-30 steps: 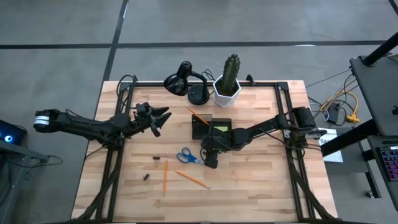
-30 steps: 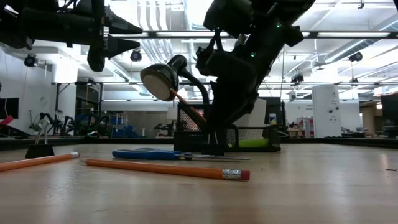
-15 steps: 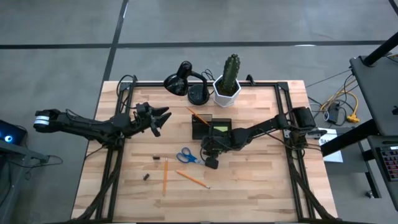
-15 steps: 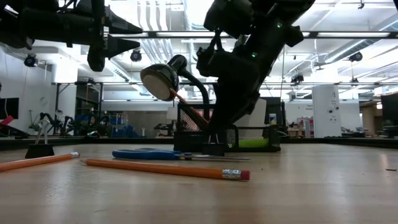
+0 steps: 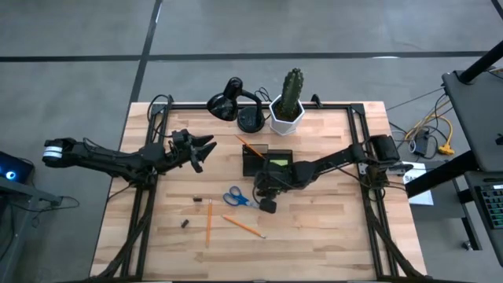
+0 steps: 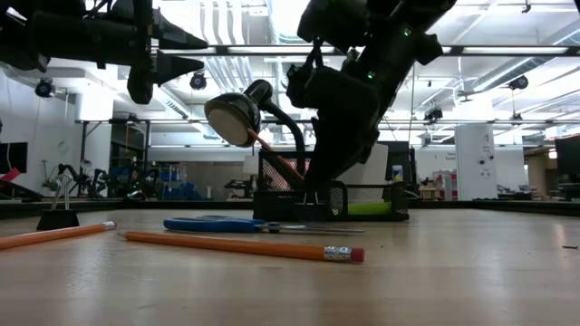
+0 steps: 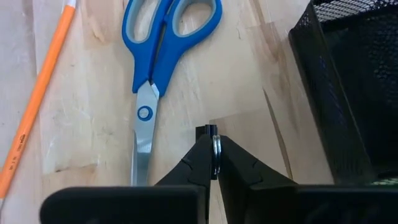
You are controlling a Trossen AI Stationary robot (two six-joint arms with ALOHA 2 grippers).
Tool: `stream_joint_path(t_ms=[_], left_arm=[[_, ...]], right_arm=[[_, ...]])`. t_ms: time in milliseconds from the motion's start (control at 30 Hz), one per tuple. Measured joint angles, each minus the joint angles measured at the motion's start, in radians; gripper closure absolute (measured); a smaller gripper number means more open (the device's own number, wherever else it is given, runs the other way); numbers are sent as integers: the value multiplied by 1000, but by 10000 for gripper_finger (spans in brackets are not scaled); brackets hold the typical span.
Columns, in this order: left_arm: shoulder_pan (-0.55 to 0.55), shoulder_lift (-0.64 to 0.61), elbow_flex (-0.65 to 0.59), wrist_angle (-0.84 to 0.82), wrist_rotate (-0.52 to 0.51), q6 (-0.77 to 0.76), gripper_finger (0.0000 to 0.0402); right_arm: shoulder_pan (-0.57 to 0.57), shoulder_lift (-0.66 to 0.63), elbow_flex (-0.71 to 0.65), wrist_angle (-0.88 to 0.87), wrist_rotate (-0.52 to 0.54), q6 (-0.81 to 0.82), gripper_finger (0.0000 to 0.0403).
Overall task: Pick and place office supplies into organizer
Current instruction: Put the top right clip into the mesh desk organizer
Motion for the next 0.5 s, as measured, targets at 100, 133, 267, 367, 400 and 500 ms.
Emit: stream_joint_path(t_ms=[100, 133, 267, 367, 400, 500], left_arm=[[0, 0, 0, 0, 0, 0, 233], [0, 0, 0, 0, 0, 0, 233], [0, 0, 0, 0, 0, 0, 233], [0, 0, 0, 0, 0, 0, 233], [0, 0, 0, 0, 0, 0, 233], [0, 0, 0, 0, 0, 0, 233]], right_arm=[[-5, 0, 32, -47, 1, -25, 394], [-9, 0, 45, -61, 4, -43, 394], [-29, 0, 100, -104, 27, -84, 394], [-50, -1, 152, -145, 30, -113, 394], [-57, -1, 169, -155, 31, -121, 394], [-77, -2, 214, -168, 39, -167, 394]])
